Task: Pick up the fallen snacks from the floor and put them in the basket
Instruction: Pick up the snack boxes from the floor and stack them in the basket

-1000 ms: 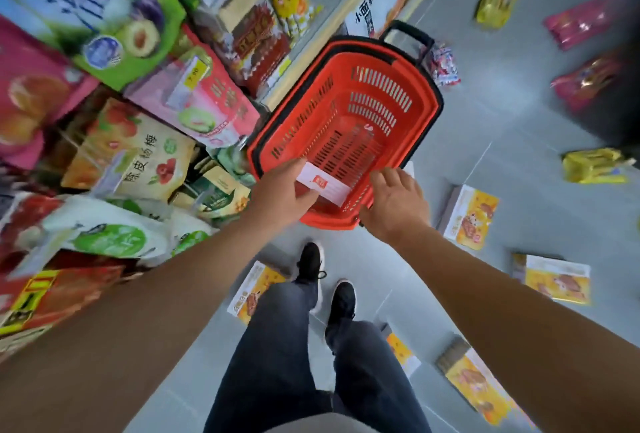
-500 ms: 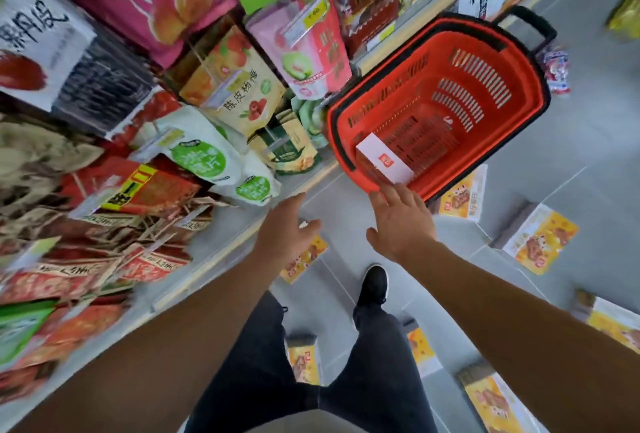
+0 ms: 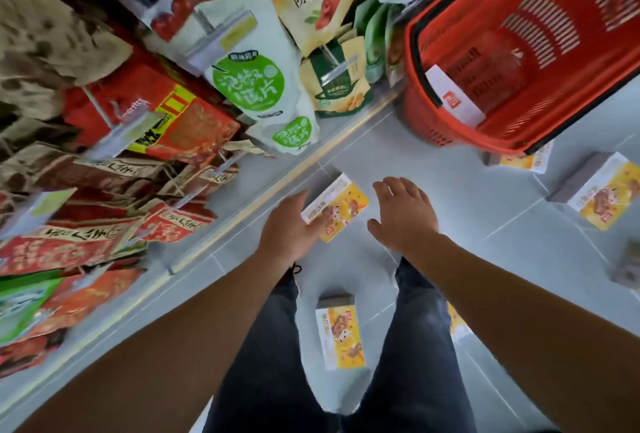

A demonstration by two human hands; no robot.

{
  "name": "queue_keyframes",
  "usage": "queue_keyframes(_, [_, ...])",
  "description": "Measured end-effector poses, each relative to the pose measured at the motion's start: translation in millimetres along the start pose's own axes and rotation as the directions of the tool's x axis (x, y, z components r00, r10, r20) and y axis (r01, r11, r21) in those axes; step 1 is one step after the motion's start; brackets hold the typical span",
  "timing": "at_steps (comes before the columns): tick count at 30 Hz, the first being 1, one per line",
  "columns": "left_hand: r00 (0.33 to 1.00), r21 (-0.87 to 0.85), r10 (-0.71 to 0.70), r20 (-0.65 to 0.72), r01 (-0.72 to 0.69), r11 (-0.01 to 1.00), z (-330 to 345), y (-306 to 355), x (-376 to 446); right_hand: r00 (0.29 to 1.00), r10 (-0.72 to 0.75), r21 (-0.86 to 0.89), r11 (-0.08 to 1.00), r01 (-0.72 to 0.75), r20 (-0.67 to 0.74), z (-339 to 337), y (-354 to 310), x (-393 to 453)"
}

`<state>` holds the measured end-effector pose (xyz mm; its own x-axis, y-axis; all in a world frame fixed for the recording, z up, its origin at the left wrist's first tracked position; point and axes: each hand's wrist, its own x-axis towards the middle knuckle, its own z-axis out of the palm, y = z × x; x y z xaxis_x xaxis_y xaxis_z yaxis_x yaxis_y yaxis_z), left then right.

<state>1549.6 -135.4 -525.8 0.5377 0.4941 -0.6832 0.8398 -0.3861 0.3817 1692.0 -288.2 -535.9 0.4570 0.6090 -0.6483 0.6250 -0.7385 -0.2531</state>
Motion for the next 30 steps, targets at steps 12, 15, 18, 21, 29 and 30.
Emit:
queue_keyframes(12, [0.996,0.003,-0.067,0.052,0.067,0.998,92.6,-153.9,111.2,0.981,0.181,0.254,0.948,-0.194,0.072,186.3,-31.8,131.0])
queue_keyframes(15, [0.989,-0.018,-0.137,0.056,0.138,0.99,146.3,-186.0,148.9,0.981,0.174,0.219,0.957,-0.189,0.088,242.2,-11.8,174.7])
queue_keyframes(18, [0.982,-0.061,-0.178,0.059,0.182,0.981,196.8,-211.0,185.6,0.982,0.166,0.192,0.965,-0.18,0.088,288.5,6.5,213.8])
queue_keyframes(21, [0.969,-0.126,-0.237,0.069,0.245,0.961,245.7,-232.1,219.5,0.982,0.173,0.174,0.967,-0.185,0.082,328.9,26.4,253.6])
queue_keyframes(29, [0.865,-0.398,-0.499,0.052,0.476,0.784,337.9,-276.8,292.3,0.988,0.147,0.264,0.956,-0.13,-0.044,377.5,79.3,338.5])
queue_keyframes(30, [0.859,-0.459,-0.508,0.064,0.478,0.749,343.6,-279.2,299.2,0.989,0.144,0.315,0.941,-0.123,-0.043,379.1,84.1,345.0])
